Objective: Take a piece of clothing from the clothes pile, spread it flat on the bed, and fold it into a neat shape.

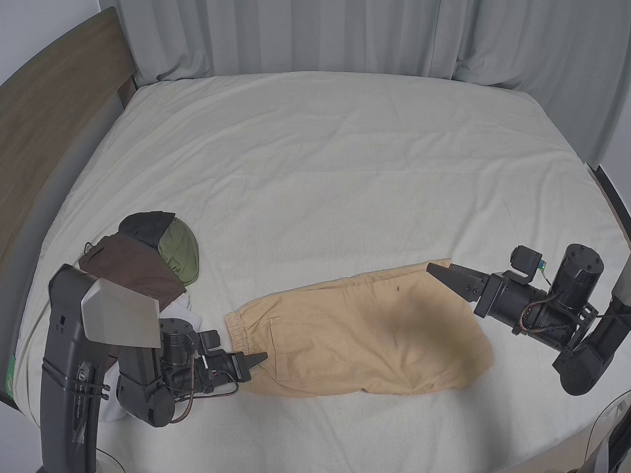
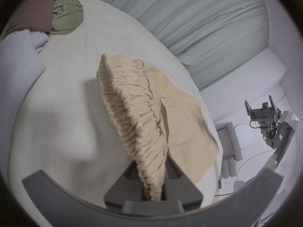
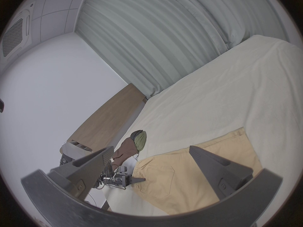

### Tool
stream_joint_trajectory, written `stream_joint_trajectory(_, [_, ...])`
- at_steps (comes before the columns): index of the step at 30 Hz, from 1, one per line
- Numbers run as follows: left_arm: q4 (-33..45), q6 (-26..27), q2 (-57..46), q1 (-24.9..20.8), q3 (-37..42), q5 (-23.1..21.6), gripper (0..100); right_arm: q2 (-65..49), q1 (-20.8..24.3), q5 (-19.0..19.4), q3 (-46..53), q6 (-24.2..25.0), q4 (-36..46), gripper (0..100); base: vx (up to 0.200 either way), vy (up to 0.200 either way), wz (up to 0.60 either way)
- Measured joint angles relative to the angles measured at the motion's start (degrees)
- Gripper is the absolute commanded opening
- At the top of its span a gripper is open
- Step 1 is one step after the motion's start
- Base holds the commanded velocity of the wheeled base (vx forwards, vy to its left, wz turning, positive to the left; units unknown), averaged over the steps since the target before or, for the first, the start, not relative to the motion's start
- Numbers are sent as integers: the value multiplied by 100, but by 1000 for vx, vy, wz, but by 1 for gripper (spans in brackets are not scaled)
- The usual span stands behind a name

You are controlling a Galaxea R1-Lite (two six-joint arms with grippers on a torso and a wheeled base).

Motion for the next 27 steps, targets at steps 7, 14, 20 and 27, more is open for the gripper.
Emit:
stream_joint_trajectory(7, [2,-22,-137,27,87,-66,0,12,13,0,7,0,0,100,0,0,0])
stream_joint_trajectory(14, [-2,-22,-549,149,325,-503,0,59,20,0,16,-5,-2,100,0,0,0])
stream_joint_trajectory(20, [0,-9,-728,239,441,-561,0,80,13,0,22,-7,-4,100,0,0,0])
stream_joint_trajectory(27, [0,-9,-788,250,461,-562,0,89,16,-2,22,-7,-6,100,0,0,0])
